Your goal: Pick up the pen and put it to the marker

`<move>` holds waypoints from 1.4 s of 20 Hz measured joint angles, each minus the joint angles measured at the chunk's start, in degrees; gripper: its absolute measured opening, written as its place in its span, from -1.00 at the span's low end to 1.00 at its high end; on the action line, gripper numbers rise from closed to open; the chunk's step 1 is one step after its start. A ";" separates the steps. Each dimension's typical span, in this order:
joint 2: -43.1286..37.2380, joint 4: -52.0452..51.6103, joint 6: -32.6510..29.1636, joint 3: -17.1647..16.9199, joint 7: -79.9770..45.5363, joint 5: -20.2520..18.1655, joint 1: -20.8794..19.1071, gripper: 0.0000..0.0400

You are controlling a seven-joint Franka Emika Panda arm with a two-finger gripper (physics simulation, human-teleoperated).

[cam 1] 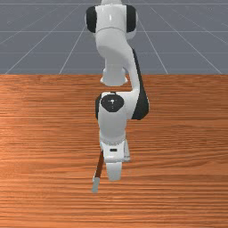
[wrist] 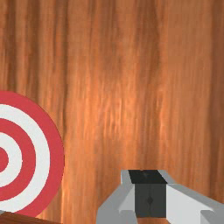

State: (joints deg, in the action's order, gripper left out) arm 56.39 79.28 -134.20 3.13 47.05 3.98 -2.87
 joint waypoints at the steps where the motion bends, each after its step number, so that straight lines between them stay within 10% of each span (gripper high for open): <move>1: 0.08 -0.15 0.07 0.13 1.99 0.17 -1.09 -1.00; 28: 2.25 -4.39 1.91 -1.14 9.42 -0.20 -8.98 -1.00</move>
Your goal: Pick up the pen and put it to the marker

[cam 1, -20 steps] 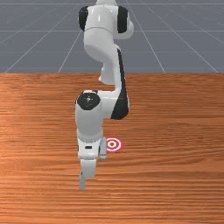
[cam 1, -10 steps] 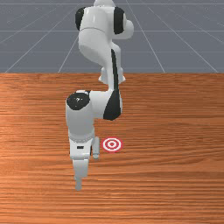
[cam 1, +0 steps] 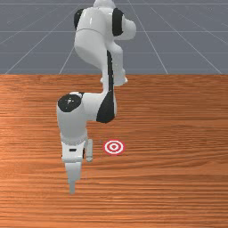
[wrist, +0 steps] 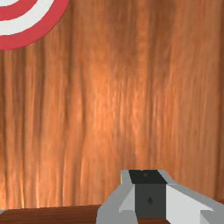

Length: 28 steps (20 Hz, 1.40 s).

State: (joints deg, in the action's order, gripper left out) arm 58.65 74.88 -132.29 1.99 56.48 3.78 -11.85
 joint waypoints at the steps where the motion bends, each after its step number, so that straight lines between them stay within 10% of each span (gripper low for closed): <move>1: -1.87 3.92 -4.87 0.20 -0.50 -0.41 -0.37 -1.00; 5: -10.42 14.00 -14.39 2.31 1.18 -1.70 -2.37 -1.00; 9: -10.61 5.57 2.92 0.35 -0.16 -0.68 -0.68 -1.00; 16: -4.29 -4.92 8.52 -0.31 6.06 -0.55 -5.10 -1.00; 25: 0.12 -4.76 1.10 0.11 7.45 -0.97 -6.22 -1.00; 28: 7.68 -19.23 9.10 0.03 7.25 -1.01 -5.48 -1.00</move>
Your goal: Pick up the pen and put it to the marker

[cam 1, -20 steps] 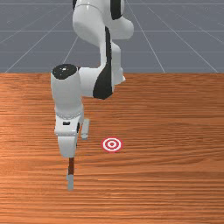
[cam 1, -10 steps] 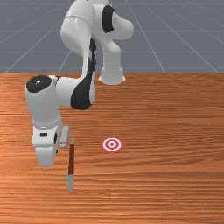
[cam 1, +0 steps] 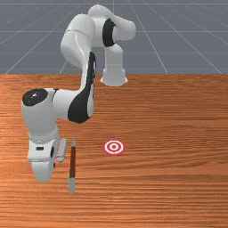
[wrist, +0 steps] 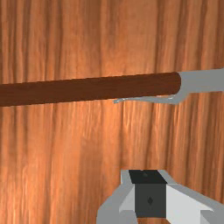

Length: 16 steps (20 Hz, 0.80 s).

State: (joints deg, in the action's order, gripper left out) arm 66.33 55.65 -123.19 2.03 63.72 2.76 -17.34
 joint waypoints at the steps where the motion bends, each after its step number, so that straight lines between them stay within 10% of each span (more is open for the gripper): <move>1: 3.61 -7.00 3.29 -0.39 -2.35 -0.37 0.41 -1.00; 6: 9.47 -17.36 8.22 0.64 0.20 -0.85 0.37 -1.00; 16: -0.36 1.14 -0.70 -0.19 -10.68 0.36 8.15 -1.00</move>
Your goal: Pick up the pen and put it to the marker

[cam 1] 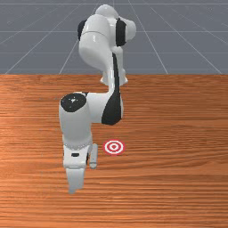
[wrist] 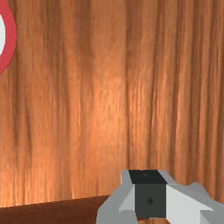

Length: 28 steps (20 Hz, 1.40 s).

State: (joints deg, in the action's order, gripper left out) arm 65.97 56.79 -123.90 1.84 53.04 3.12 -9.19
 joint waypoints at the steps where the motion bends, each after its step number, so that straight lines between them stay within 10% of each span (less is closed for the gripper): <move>1: 0.30 -0.25 -0.23 -0.15 -0.17 0.16 0.16 -1.00; 13: 13.63 -20.85 6.47 -0.05 4.96 -0.74 -4.55 -0.99; 28: 1.30 0.41 1.28 -0.12 -2.89 -0.20 1.66 -1.00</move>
State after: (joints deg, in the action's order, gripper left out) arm 67.27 57.21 -122.62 1.72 50.15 2.92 -7.53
